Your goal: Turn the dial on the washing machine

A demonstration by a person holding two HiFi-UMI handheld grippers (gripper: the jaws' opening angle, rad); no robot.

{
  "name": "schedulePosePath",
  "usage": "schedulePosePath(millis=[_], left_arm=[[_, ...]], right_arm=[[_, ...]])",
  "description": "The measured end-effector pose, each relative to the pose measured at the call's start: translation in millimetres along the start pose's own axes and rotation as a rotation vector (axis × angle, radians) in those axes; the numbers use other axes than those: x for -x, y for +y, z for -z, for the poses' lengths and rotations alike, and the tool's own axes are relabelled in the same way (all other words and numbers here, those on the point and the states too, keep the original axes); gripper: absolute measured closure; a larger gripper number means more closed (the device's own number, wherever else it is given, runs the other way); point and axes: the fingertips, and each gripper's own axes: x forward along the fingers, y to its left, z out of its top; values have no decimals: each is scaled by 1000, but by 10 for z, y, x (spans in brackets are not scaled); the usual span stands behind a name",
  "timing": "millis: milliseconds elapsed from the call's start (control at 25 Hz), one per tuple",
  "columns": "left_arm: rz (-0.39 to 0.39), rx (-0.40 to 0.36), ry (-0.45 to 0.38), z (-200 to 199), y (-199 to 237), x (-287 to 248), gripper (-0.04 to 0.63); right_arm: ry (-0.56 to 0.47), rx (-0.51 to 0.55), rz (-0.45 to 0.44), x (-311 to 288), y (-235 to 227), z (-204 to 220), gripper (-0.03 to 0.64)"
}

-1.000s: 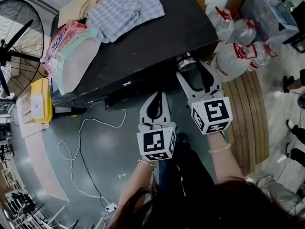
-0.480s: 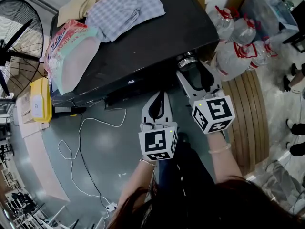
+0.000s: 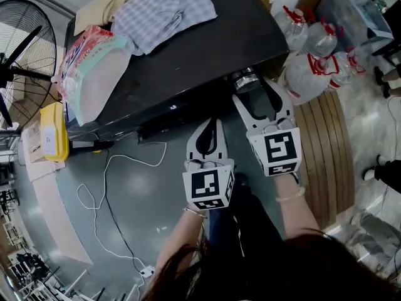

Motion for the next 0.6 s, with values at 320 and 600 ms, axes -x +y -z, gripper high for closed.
schedulePosePath(millis=[320, 600], left_arm=[[-4, 2, 5, 33, 28, -3, 578], [-1, 6, 12, 52, 28, -1, 578]], right_arm=[[-41, -211, -9, 3, -36, 53, 324], [-76, -407, -24, 3, -49, 53, 325]])
